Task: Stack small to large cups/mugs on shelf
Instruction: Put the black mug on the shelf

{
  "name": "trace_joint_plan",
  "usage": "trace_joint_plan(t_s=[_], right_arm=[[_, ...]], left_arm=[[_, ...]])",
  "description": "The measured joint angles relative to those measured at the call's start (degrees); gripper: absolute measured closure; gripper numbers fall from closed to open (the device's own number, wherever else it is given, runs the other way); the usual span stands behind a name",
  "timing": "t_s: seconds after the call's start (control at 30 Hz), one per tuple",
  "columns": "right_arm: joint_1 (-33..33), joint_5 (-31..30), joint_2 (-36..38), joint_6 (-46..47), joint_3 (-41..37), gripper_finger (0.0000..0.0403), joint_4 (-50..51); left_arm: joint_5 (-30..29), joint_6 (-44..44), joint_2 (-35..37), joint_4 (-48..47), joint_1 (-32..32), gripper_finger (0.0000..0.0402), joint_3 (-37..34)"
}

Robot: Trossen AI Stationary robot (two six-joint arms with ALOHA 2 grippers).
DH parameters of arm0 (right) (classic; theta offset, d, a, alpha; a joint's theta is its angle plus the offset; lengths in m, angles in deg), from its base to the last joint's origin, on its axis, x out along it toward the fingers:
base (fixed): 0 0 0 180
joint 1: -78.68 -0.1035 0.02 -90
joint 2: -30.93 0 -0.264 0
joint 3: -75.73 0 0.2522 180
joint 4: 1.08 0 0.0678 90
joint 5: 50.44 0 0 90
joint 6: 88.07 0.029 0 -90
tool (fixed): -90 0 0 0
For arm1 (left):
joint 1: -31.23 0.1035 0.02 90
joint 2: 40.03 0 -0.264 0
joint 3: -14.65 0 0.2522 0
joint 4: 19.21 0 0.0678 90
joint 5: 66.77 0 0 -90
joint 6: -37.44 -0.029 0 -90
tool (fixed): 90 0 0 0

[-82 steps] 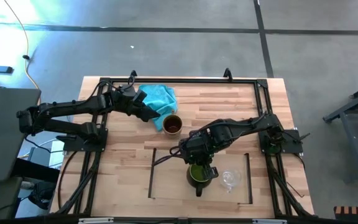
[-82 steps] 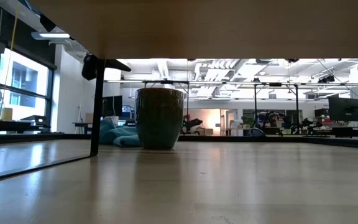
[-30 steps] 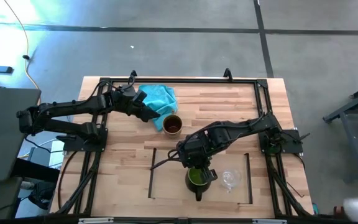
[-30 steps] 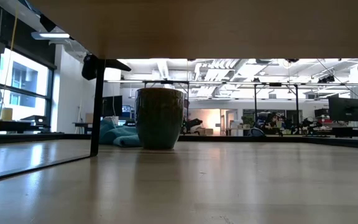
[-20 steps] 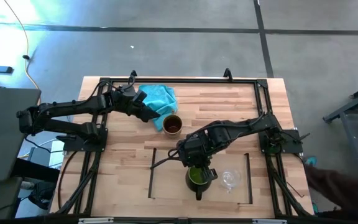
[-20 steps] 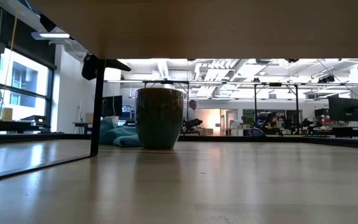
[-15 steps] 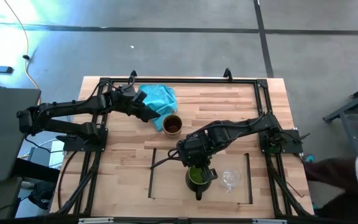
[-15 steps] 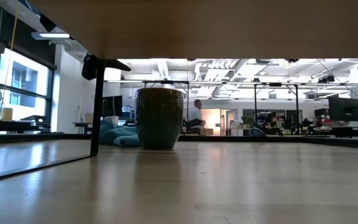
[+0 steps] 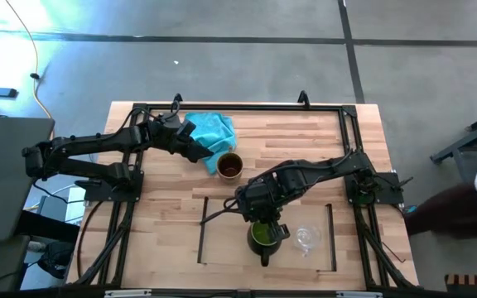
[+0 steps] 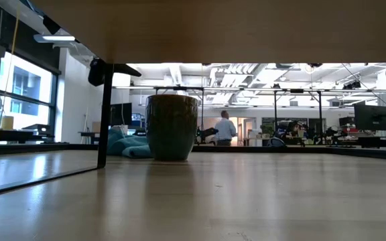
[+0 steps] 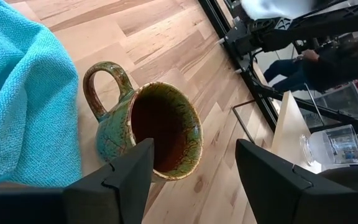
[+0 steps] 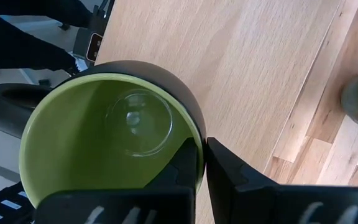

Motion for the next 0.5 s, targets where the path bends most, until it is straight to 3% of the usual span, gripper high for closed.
trace_joint_plan(t_s=[0.5], right_arm=[[0.00,1.38,0.00,1.16,0.07,0.0365,-0.61]], left_arm=[[0.04,0.00,0.00,0.01,0.00,0.0186,0.00]])
